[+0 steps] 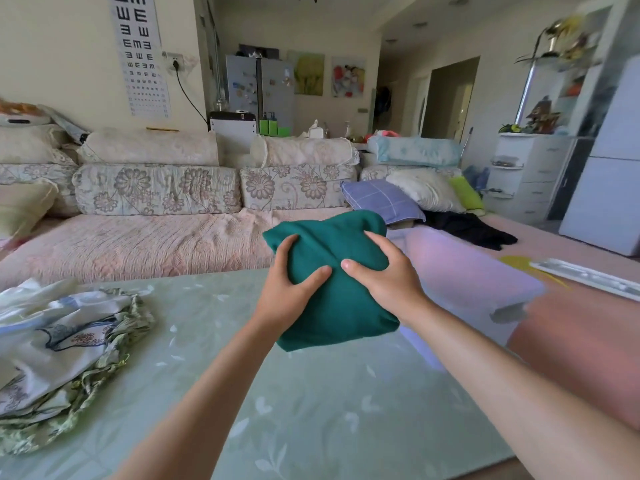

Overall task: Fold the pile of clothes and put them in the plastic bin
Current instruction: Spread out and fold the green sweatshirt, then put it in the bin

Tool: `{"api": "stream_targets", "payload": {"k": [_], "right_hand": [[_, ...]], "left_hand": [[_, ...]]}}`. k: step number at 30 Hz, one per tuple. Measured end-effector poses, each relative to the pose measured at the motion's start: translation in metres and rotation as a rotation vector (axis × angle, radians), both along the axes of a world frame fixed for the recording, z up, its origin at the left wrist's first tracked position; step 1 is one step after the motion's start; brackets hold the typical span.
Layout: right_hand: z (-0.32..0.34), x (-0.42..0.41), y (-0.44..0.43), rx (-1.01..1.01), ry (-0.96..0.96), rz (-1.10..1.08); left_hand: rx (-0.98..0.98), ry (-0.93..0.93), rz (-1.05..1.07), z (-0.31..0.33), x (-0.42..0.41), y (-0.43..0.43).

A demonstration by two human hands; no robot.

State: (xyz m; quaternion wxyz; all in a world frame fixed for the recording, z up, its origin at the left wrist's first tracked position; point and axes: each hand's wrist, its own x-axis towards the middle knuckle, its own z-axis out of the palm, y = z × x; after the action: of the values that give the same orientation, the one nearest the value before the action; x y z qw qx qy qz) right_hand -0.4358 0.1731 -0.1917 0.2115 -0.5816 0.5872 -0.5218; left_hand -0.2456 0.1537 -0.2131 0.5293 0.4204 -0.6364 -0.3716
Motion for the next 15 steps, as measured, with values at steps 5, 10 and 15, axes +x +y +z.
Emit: {"api": "stream_targets", "payload": {"k": [5, 10, 15], "right_hand": [[0.061, -0.09, -0.03, -0.1, 0.033, -0.046], [0.079, -0.185, -0.079, -0.172, 0.09, -0.088], [0.045, -0.25, -0.117, -0.117, 0.059, -0.101]], "left_hand": [[-0.097, -0.02, -0.094, 0.054, -0.086, -0.045], [-0.172, -0.02, -0.137, 0.069, -0.181, -0.101], [-0.103, -0.105, -0.167, 0.043, -0.245, -0.145]]}}
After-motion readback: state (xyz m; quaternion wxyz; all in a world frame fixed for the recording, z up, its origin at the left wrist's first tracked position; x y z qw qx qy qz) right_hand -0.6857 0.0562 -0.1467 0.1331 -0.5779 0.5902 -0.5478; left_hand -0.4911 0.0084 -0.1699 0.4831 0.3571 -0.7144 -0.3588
